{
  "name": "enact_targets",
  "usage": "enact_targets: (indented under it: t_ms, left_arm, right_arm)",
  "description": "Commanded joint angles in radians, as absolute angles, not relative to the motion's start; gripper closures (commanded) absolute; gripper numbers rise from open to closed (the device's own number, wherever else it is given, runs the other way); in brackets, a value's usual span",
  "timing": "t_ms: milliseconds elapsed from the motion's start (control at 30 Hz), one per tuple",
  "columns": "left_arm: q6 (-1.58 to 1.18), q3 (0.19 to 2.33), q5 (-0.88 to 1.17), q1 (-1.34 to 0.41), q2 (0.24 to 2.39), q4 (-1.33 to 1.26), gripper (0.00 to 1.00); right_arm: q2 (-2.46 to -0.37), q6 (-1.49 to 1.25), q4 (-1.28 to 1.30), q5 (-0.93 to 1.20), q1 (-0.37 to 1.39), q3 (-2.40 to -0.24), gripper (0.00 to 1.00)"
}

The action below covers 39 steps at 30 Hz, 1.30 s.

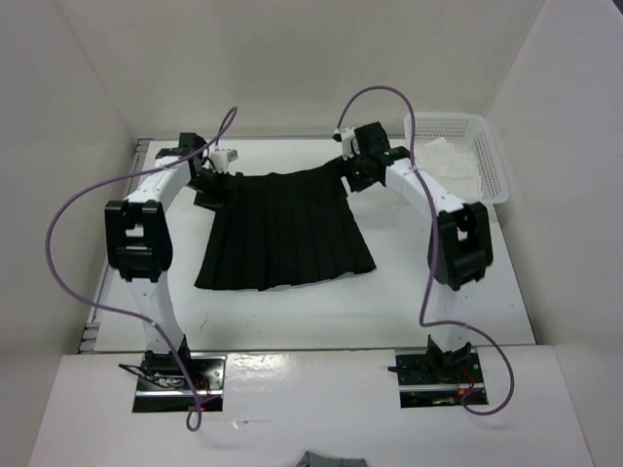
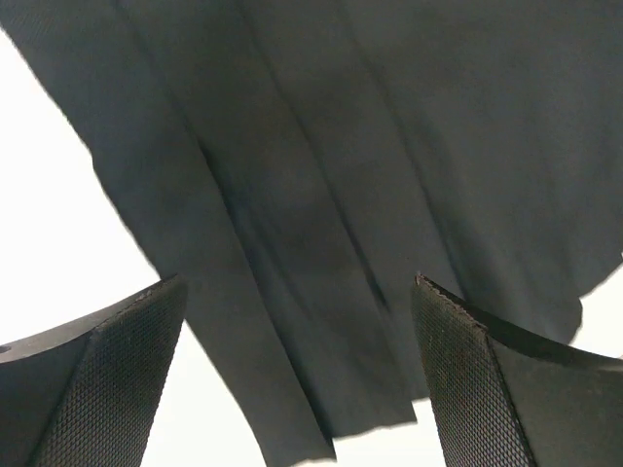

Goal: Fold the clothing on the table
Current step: Flatten the skirt out, then fold the skirt

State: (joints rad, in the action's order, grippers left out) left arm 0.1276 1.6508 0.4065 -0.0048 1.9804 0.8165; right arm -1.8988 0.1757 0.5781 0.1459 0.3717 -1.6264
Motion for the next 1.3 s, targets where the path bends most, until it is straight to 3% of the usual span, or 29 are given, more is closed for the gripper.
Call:
enact_targets:
  t_ms: [0, 467, 567, 900, 1067, 1100, 1133, 1267]
  left_arm:
    - [0.088, 1.745, 0.471, -0.006, 2.086, 0.744, 0.0]
    - [0.021, 2.121, 0.446, 0.135, 2.299, 0.701, 0.11]
    - [0.021, 2.212, 0.436, 0.135, 2.374, 0.752, 0.19]
    - [0.041, 2.411, 0.446, 0.126, 2.537, 0.877, 0.28]
    - [0.041, 2.618, 0.466, 0.117, 2.664, 1.012, 0.29]
    - [0.051, 2.757, 0.477, 0.117, 2.696, 1.047, 0.3]
    - [0.051, 2.857, 0.477, 0.117, 2.774, 1.137, 0.3]
    - [0.08, 2.858, 0.448, 0.091, 2.775, 1.154, 0.34]
  right_arm:
    - [-2.031, 0.13, 0.554, 0.215, 0.304, -1.785, 0.14]
    - [-2.321, 0.14, 0.633, 0.334, 0.195, -2.161, 0.2]
    - [-2.408, 0.14, 0.696, 0.356, 0.195, -2.271, 0.25]
    - [-2.566, 0.13, 0.785, 0.396, 0.186, -2.463, 0.3]
    - [-2.715, 0.13, 0.959, 0.429, 0.186, -2.767, 0.31]
    - [-2.774, 0.13, 0.997, 0.43, 0.186, -2.889, 0.31]
    - [-2.775, 0.14, 0.986, 0.43, 0.186, -2.869, 0.31]
    - [-2.784, 0.127, 1.008, 0.453, 0.195, -2.905, 0.31]
